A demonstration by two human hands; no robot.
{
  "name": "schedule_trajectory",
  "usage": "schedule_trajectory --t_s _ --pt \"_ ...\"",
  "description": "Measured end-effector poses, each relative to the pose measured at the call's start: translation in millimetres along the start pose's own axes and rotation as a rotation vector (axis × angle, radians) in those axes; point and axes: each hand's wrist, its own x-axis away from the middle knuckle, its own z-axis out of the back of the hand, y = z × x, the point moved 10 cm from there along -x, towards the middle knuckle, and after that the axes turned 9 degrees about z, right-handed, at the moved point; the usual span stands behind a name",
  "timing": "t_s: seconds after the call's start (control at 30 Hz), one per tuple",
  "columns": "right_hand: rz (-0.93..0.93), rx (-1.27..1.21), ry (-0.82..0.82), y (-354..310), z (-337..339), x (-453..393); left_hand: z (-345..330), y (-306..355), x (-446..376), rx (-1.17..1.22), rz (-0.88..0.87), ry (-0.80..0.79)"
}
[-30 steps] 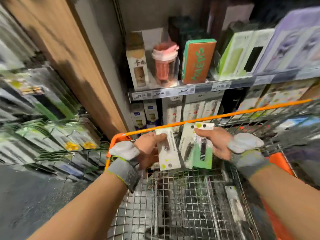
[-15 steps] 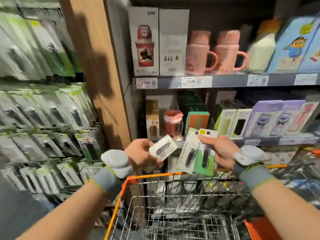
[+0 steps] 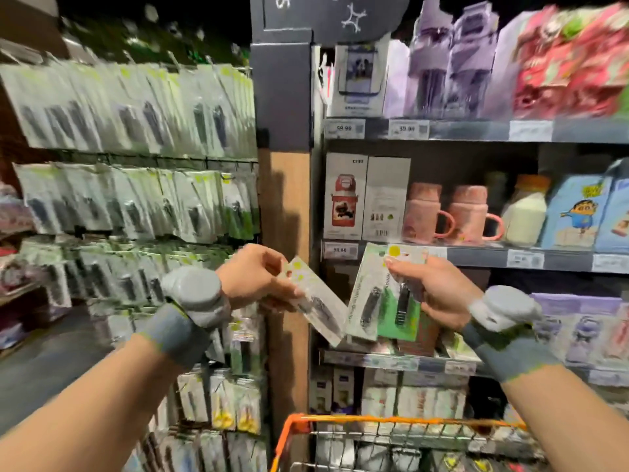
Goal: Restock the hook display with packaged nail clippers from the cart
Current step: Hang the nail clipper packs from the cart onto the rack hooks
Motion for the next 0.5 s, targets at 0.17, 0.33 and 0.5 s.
schedule_trajectory --t_s 0.17,0.33,0.5 --pt "0.036 -0.045 -0.034 -23.6 -56.2 4.1 52.5 12.9 22.7 0.072 -0.081 0.05" --pt "0.05 -0.028 -0.028 -37.2 -123.7 10.5 120.2 14.9 51.1 0.187 -0.155 0.127" --pt "0.158 0.01 -0.044 -58.1 -170.2 9.8 167.8 13.8 65.7 0.235 -0.224 0.16"
